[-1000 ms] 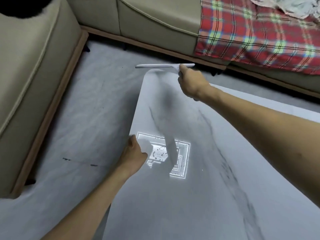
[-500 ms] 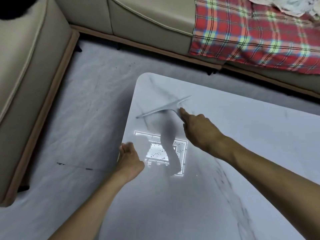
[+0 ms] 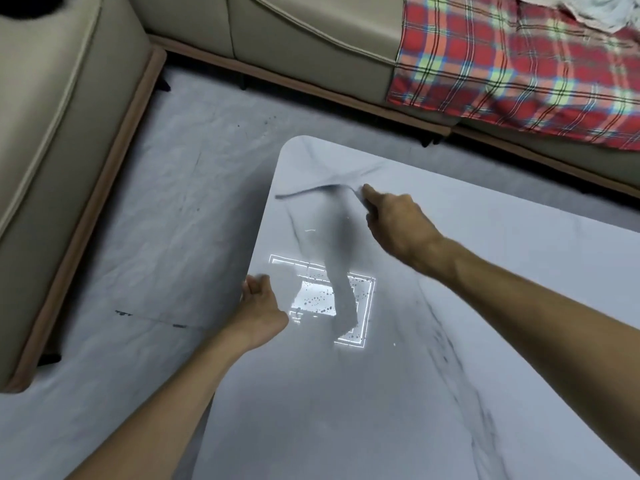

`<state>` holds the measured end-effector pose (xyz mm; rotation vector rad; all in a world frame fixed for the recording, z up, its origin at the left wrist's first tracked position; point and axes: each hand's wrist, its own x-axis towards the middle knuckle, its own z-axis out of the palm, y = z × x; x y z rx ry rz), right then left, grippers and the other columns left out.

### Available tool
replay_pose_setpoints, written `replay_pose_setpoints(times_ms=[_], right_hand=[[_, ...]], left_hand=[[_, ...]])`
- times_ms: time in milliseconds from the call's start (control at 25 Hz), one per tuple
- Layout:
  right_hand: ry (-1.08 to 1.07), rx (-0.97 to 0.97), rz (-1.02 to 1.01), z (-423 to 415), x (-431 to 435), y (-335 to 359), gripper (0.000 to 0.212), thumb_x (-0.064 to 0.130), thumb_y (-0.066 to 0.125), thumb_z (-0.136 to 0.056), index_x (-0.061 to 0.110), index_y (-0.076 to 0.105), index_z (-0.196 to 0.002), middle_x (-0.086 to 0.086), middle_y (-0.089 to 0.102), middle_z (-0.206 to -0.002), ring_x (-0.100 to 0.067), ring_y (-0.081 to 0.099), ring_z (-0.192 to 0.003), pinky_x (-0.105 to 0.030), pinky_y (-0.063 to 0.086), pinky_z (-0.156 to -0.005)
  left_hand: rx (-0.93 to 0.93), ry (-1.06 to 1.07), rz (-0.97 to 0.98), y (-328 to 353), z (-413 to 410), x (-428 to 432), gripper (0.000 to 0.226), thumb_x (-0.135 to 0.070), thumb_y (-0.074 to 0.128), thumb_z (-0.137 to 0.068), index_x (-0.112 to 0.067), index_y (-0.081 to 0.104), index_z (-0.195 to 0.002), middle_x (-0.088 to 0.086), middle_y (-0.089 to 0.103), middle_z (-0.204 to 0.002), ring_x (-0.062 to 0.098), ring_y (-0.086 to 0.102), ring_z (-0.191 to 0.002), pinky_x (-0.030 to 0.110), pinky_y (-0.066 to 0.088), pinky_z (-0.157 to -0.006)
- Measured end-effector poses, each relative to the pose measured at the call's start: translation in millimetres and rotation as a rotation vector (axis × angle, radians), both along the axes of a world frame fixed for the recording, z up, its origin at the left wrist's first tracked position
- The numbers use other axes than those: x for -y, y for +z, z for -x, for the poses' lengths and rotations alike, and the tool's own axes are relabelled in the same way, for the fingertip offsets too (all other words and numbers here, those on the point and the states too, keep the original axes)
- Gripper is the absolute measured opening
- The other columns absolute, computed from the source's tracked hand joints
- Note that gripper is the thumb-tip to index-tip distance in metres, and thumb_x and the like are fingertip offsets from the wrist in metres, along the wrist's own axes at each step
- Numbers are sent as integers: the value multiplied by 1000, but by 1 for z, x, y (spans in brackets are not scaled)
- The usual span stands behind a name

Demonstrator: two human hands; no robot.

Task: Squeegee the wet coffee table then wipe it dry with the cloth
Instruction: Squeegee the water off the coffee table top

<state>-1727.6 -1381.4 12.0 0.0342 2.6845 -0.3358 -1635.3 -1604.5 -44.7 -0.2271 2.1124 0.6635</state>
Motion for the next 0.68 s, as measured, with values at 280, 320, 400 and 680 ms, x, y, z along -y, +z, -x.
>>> replay_pose_setpoints(times_ms=[280, 320, 400, 680], right_hand=[[0, 120, -17, -74, -27, 37, 43, 18, 42, -96, 25, 39, -138, -20, 66, -91, -44, 59, -81, -41, 50, -69], [-4, 45, -15, -62, -34, 36, 40, 19, 43, -96, 22, 42, -136, -24, 67, -98, -46, 61, -86, -42, 50, -73], [-29, -90, -39, -23, -46, 33, 33, 16, 44, -97, 12, 46, -130, -28, 66, -104, -50, 59, -91, -44, 46, -73], [-239, 43, -71, 26, -70, -3, 16, 10, 35, -92, 12, 46, -105, -27, 61, -97, -38, 55, -72, -32, 40, -48]], left_hand=[[31, 118, -26, 15, 4, -8, 25, 1, 45, -80, -5, 28, -98, 24, 29, -136, 41, 31, -134, 45, 43, -99], [19, 104, -17, 17, 5, -9, 26, 2, 45, -79, -2, 31, -101, 24, 29, -136, 41, 30, -134, 46, 42, -98], [13, 76, 10, 19, 4, -10, 36, 3, 45, -79, 4, 34, -113, 24, 28, -136, 41, 28, -135, 47, 41, -99], [55, 73, 27, 11, 6, -13, 26, 2, 46, -81, -4, 28, -99, 16, 30, -119, 41, 28, -135, 39, 46, -87]])
